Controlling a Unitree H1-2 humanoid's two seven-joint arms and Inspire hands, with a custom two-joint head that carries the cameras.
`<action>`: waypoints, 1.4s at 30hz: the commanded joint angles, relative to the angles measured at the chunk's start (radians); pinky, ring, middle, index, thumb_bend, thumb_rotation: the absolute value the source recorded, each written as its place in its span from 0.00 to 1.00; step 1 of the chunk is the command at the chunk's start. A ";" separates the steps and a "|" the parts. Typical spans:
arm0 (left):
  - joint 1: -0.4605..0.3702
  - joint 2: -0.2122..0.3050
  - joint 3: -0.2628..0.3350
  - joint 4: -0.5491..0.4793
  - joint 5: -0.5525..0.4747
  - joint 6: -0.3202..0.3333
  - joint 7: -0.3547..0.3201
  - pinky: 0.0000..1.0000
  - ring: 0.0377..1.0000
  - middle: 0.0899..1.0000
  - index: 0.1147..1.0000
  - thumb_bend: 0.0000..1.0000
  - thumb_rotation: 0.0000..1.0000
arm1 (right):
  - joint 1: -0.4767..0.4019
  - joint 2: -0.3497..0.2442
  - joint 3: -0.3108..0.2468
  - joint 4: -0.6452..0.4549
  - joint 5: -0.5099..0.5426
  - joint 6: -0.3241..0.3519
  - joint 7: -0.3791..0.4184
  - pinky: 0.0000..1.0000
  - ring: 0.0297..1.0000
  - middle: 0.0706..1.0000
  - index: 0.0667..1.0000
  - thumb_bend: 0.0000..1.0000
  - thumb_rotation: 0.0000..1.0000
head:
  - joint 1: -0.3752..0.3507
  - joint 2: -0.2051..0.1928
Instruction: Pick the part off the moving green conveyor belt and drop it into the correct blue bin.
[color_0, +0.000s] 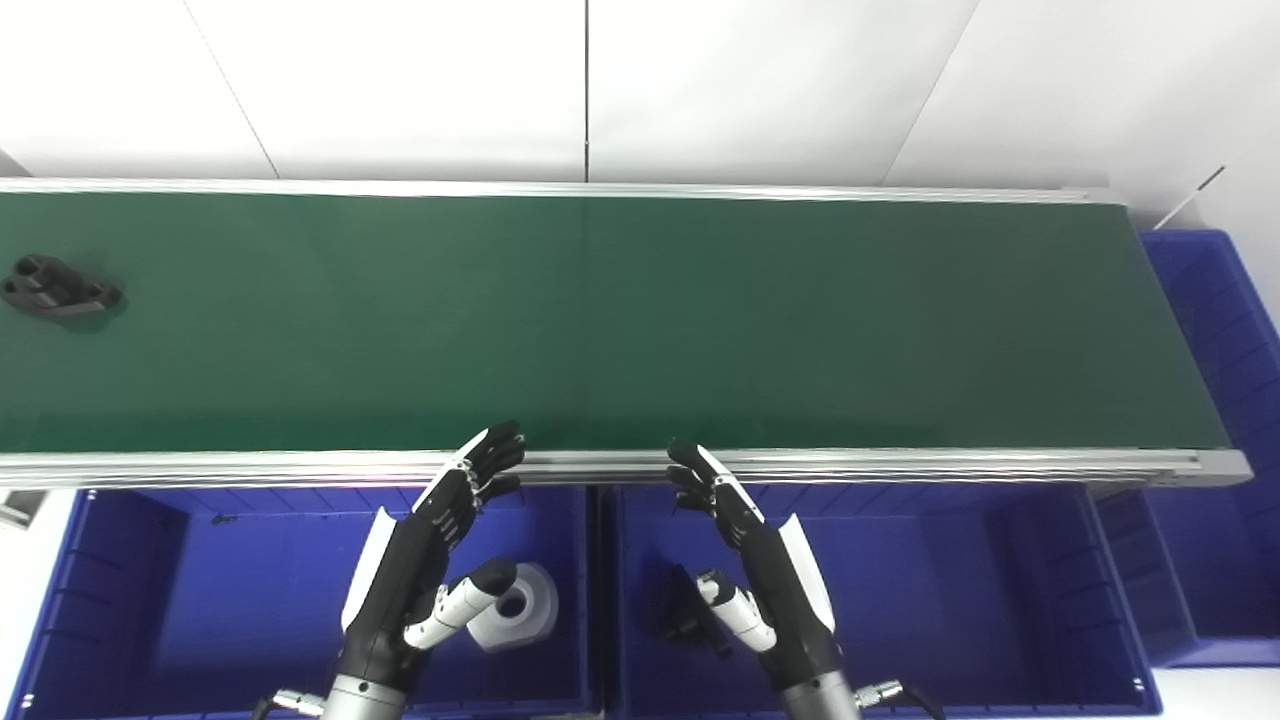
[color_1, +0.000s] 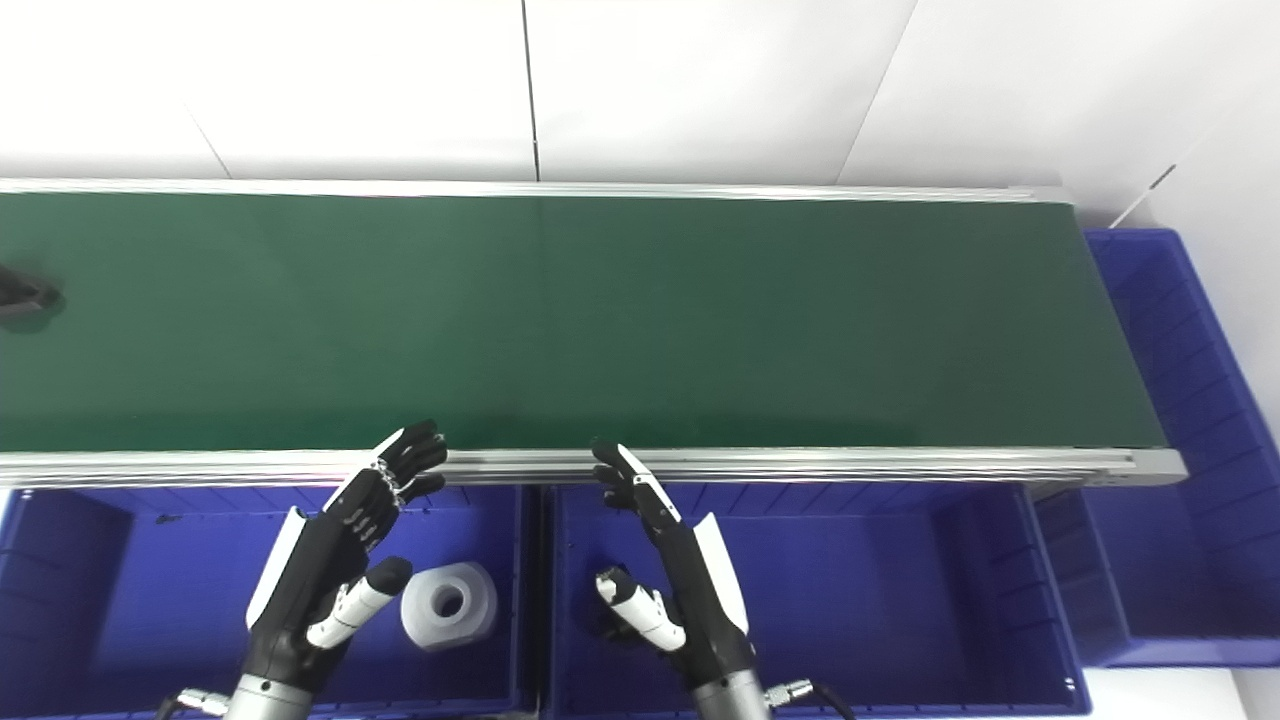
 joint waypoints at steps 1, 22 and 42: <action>0.005 -0.010 0.000 -0.013 -0.012 -0.035 0.008 0.82 0.87 0.86 0.86 0.76 0.75 | 0.000 0.001 0.001 -0.024 0.007 -0.050 0.000 0.80 0.85 0.89 0.90 0.88 1.00 | 0.000 0.000; 0.010 -0.023 0.002 -0.039 0.001 -0.002 0.005 0.82 0.87 0.85 0.87 0.76 0.77 | 0.008 -0.004 -0.006 -0.042 0.025 -0.028 0.013 0.81 0.85 0.88 0.90 0.88 1.00 | 0.010 0.009; 0.003 -0.031 -0.008 -0.038 0.002 0.031 -0.002 0.82 0.88 0.86 0.90 0.75 0.78 | 0.006 -0.025 -0.022 -0.037 0.052 -0.028 0.015 0.81 0.84 0.88 0.91 0.88 1.00 | 0.013 0.004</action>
